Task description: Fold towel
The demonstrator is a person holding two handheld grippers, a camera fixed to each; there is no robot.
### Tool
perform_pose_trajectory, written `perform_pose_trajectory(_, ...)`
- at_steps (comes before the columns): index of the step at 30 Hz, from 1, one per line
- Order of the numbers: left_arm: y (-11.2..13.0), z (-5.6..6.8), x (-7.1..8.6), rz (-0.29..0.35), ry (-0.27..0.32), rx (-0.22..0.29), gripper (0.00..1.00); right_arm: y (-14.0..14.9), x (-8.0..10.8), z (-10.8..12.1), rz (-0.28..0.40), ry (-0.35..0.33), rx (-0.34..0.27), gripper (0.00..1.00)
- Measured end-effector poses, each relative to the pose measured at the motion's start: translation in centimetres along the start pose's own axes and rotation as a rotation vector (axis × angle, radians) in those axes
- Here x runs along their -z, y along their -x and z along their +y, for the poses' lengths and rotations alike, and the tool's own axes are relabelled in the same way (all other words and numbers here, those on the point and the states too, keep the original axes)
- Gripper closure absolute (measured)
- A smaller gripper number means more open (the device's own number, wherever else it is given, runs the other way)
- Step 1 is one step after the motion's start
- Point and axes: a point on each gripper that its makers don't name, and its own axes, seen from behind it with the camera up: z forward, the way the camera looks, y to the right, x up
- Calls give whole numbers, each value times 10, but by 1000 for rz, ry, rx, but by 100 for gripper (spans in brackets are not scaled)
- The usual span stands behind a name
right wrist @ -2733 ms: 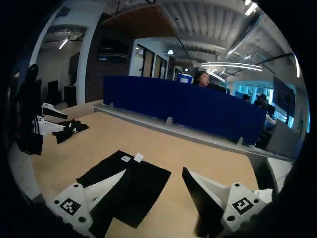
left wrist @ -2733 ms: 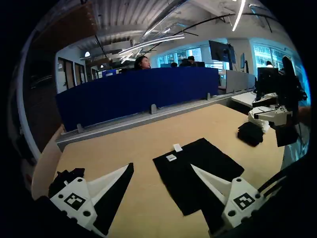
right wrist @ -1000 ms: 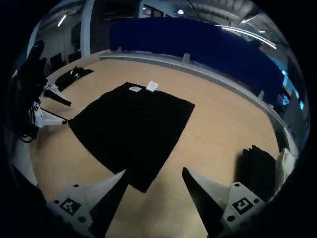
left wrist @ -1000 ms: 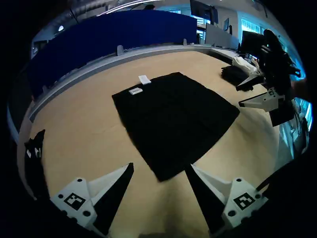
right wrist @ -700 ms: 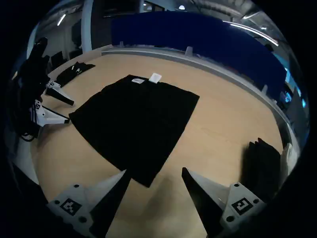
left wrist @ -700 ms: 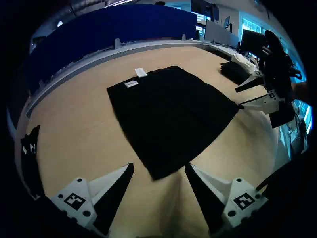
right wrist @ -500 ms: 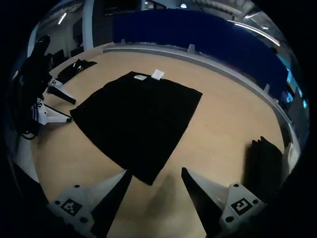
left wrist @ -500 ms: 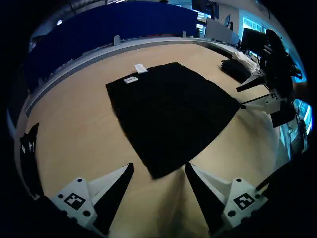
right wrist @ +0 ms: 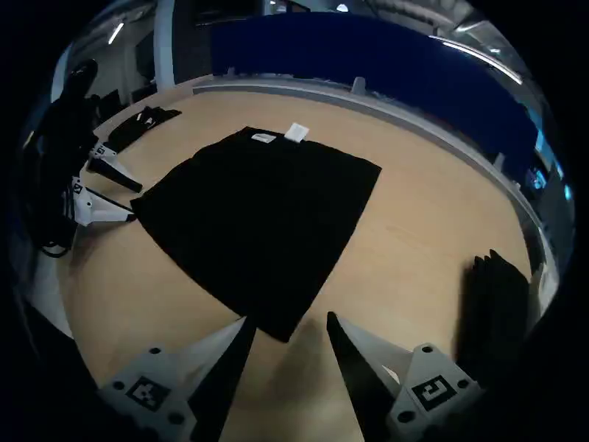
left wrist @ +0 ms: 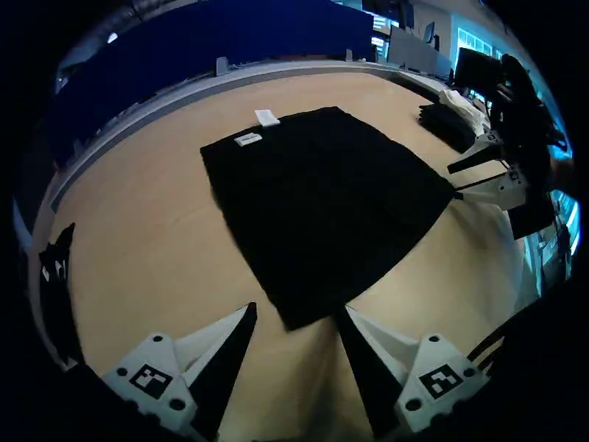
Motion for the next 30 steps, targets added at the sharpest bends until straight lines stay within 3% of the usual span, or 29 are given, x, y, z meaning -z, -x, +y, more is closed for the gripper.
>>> perform_pose_trajectory(4, 1, -2, -1, -8, -10, 15, 31, 4, -2, -1, -8, -6, -3, 33)
perform_pose_trajectory(12, 4, 2, 1, -22, -14, 1, 34, 10, -4, -5, -19, -5, 3, 35)
perform_pose_trajectory(24, 6, 6, 4, -41, -10, 30, 47, 12, -6, -11, -29, -36, -10, 53)
perform_pose_trajectory(26, 7, 7, 5, -45, -6, 31, 48, 12, -5, -11, -29, -39, -12, 61)
perform_pose_trajectory(30, 7, 8, 6, -54, -1, 45, 60, 12, -5, -8, -32, -33, -23, 76)
